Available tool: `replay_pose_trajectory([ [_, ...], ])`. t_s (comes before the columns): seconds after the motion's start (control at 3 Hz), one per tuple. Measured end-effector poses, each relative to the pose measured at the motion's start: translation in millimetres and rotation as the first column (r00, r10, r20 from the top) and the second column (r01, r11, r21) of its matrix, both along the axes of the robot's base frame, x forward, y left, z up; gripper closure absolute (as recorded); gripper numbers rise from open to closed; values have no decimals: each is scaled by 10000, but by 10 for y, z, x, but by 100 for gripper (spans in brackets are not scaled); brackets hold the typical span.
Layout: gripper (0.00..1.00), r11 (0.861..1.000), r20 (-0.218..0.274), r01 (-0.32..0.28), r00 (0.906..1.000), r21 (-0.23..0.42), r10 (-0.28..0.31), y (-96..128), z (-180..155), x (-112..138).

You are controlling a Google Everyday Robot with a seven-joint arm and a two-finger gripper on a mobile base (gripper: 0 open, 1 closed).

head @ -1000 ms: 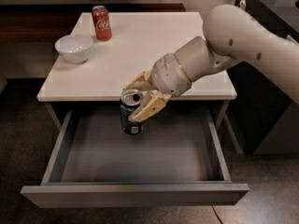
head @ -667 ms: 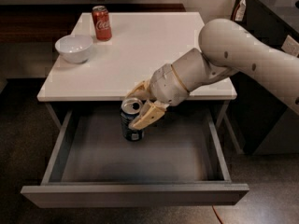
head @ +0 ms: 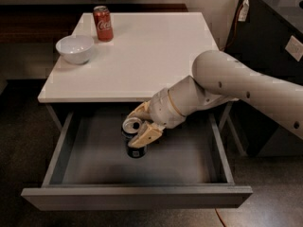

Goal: Place pepsi can into top drawer

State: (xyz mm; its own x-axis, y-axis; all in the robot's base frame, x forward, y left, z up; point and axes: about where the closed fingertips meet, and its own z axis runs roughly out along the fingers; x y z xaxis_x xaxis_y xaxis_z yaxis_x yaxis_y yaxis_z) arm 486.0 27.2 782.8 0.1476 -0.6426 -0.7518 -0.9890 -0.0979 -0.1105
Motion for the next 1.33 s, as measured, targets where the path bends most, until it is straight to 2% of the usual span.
replay_pose_trajectory([
  [0.33,100,9966,-48,817,9966,-61,-817,-17,-256,29],
  [0.67,100,9913,-67,1312,9913,74,-1312,-60,-409,91],
  [1.33,100,9842,81,1766,9842,158,-1767,-74,-684,154],
])
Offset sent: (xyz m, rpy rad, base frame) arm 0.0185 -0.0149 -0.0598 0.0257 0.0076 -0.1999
